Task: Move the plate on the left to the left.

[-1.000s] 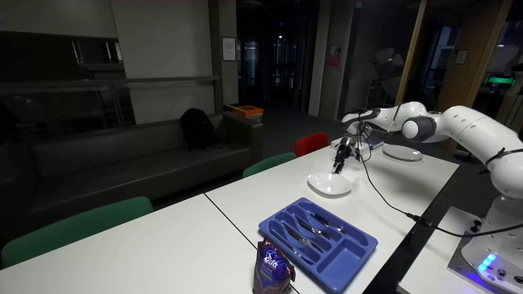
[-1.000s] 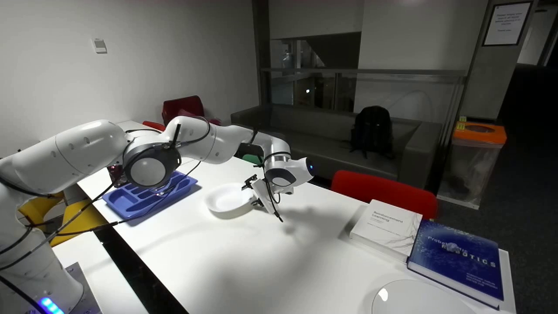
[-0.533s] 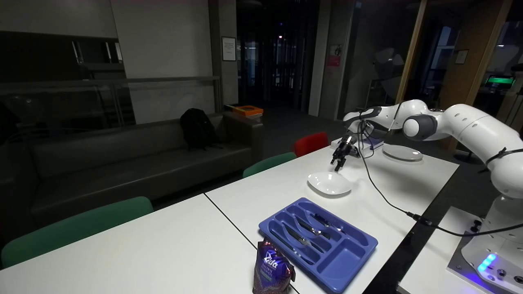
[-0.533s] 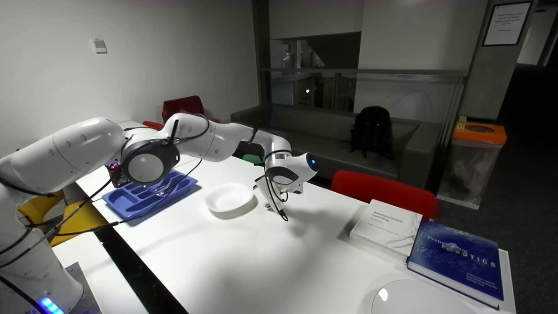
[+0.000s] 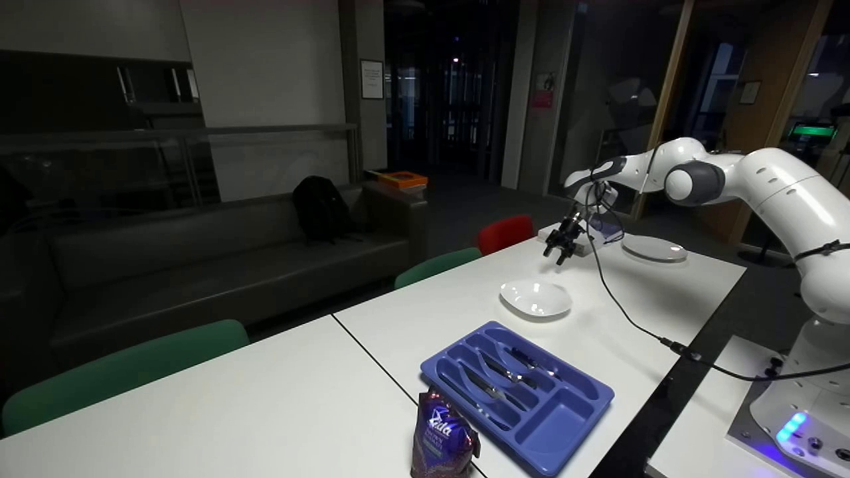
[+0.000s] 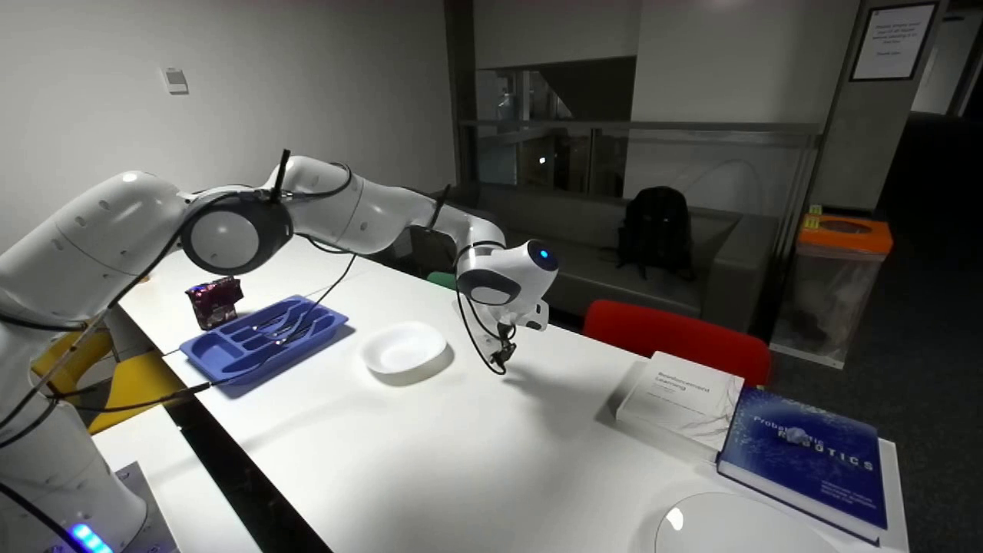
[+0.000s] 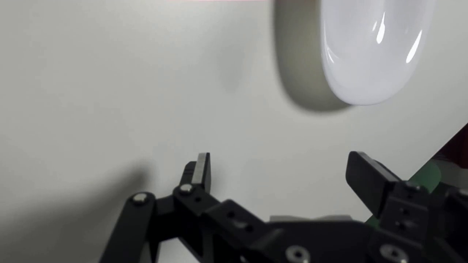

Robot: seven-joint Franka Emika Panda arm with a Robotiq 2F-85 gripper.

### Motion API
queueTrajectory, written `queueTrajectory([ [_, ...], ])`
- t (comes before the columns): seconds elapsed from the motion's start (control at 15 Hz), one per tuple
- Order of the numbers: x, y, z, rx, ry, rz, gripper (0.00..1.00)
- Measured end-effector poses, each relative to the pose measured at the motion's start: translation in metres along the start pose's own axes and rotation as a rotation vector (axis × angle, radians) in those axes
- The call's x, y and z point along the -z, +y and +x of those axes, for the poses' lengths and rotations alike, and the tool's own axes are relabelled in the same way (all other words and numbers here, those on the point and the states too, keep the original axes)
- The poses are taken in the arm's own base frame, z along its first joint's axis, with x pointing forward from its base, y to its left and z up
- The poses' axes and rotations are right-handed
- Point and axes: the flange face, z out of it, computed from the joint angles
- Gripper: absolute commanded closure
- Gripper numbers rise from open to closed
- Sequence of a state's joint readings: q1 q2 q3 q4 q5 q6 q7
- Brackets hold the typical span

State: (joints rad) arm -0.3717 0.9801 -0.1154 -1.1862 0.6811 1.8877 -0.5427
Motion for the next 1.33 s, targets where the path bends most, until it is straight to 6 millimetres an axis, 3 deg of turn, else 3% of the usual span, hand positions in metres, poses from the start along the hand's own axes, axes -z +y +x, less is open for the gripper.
queueTrajectory([
  [0.53,0.035,-0.002,-0.054,-0.113,-0.019,-0.160,0.00],
  [0.93,0.035,-0.001,-0.123,-0.076,-0.184,-0.277,0.00],
  [1.33,0.027,-0.001,-0.124,-0.073,-0.196,-0.270,0.00],
])
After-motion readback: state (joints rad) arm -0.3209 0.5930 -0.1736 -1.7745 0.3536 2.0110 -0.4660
